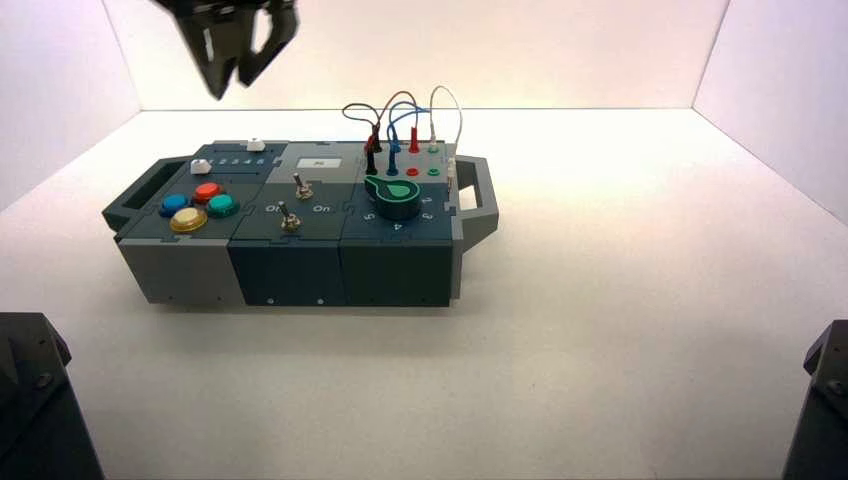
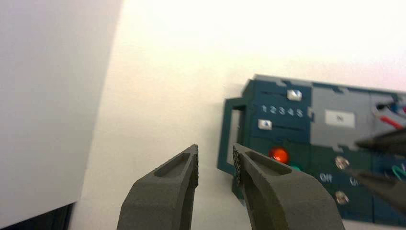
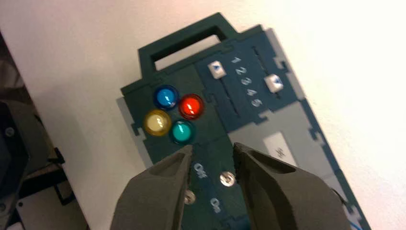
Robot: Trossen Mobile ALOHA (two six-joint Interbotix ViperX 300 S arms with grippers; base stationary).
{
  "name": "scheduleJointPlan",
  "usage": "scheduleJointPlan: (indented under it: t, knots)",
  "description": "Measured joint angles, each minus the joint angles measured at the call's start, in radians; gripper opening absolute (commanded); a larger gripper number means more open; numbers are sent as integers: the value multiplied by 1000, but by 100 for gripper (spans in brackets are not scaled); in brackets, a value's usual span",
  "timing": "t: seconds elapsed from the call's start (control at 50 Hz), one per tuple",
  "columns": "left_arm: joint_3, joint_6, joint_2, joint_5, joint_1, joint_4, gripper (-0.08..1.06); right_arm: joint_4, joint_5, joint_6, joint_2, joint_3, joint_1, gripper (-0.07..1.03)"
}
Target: Push the red button with the right gripper.
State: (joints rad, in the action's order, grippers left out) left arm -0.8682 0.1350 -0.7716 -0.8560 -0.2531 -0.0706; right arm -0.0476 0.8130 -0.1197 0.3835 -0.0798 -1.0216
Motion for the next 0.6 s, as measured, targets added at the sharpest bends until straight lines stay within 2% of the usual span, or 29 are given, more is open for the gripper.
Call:
scheduleJointPlan:
  t: [0.12,0.34,0.6]
  knots:
    - [0,-6,-9,17,-35,0,41,0,18,0,34,-38,-18,31]
    - [2,-15,-31,46,-61,2,41,-6,54,-2,106,-94,-28,21]
    - [2,-17,-54,58,-66,-2,41,-9,84,-6,181,-155,-28,11]
